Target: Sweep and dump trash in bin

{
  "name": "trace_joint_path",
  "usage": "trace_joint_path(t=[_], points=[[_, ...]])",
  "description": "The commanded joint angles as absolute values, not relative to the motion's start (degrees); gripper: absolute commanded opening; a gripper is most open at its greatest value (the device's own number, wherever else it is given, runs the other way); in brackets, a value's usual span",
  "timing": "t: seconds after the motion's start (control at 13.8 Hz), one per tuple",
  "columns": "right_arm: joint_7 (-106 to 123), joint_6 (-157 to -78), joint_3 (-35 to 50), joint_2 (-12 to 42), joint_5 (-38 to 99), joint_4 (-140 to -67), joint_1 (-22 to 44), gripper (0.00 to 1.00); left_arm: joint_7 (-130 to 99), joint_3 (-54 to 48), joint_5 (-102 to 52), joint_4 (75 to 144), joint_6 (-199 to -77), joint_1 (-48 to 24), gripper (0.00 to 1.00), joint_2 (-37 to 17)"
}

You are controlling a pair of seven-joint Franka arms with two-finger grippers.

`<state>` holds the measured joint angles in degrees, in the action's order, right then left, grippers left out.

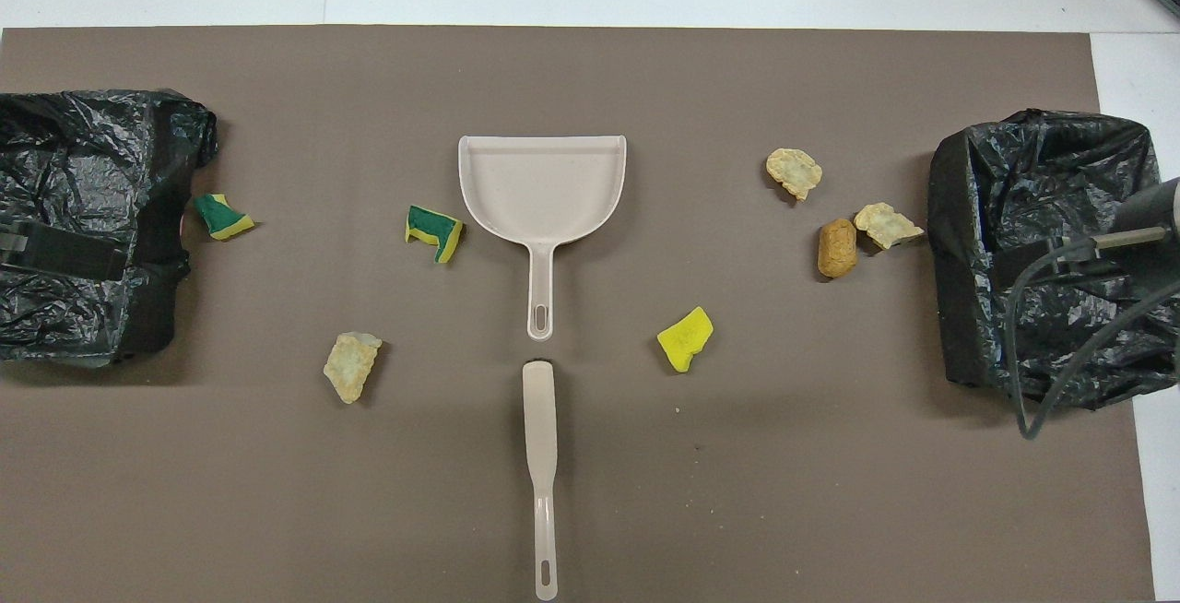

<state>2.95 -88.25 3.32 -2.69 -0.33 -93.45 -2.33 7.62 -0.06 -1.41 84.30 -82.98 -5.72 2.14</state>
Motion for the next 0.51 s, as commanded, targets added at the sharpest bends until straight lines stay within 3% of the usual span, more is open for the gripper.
trace_joint_path(t=[0.0,0.14,0.43], points=[[1.8,-88.5,3.3,-3.7,0.7,-94.4,-2.4,1.0,5.6,-0.4,-1.9,87.1,-83.6,-8.6,1.0,3.8],[1.9,-88.3,3.4,-3.7,0.7,-94.4,-2.4,1.0,0.0,-0.4,-2.0,89.8,-84.6,-12.6,1.0,4.4],[1.8,-86.8,3.3,-4.0,-0.1,-94.5,-2.5,1.0,-7.0,-0.4,-2.1,101.5,-91.0,-21.1,1.0,9.3]])
